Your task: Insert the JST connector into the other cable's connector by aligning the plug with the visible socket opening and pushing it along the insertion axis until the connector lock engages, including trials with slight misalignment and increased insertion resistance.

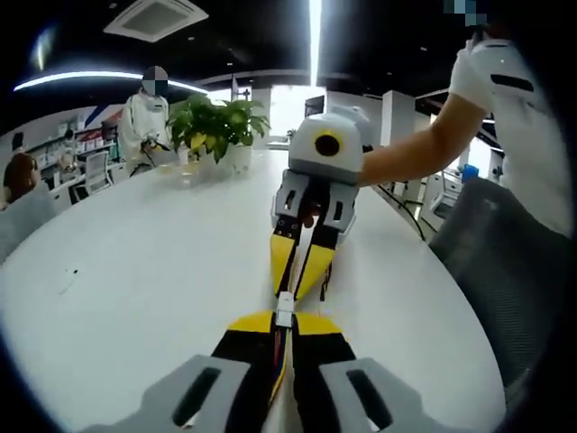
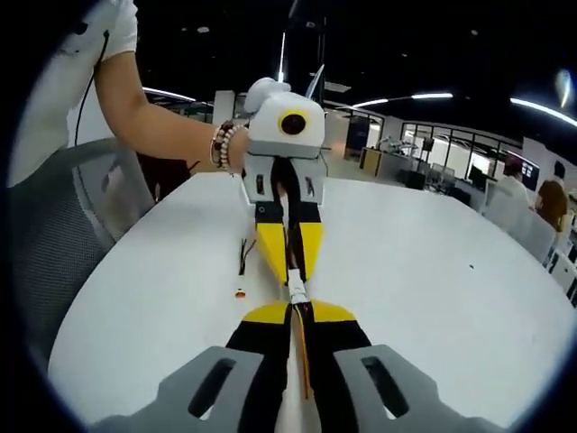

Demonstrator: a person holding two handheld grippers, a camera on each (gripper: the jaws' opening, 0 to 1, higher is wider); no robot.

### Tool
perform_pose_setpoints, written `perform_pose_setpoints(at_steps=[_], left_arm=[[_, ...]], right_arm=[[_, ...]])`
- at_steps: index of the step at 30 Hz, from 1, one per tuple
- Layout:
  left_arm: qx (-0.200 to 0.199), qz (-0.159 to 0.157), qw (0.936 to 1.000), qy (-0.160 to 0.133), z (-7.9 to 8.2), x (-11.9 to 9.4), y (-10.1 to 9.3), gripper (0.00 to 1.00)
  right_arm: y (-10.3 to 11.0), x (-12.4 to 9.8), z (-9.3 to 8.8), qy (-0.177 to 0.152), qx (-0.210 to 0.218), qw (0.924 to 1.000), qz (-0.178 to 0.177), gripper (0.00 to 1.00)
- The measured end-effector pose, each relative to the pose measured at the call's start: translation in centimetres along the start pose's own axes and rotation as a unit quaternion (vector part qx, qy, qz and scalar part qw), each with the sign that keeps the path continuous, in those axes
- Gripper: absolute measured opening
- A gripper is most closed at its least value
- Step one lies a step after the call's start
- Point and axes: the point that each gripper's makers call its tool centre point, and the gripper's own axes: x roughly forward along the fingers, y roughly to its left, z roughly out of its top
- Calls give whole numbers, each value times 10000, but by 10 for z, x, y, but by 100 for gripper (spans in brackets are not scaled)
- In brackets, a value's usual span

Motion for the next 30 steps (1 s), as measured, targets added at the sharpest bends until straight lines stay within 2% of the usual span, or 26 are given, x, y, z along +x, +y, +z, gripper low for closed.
perform_pose_setpoints(at_steps=[17, 30], left_arm=[[-183, 120, 9991, 358, -22, 13, 23, 1], [-340, 202, 9983, 417, -22, 17, 21, 1]], right_arm=[[-15, 11, -23, 129, 354, 9990, -252, 4], [-18, 13, -26, 92, 484, 9982, -332, 5]])
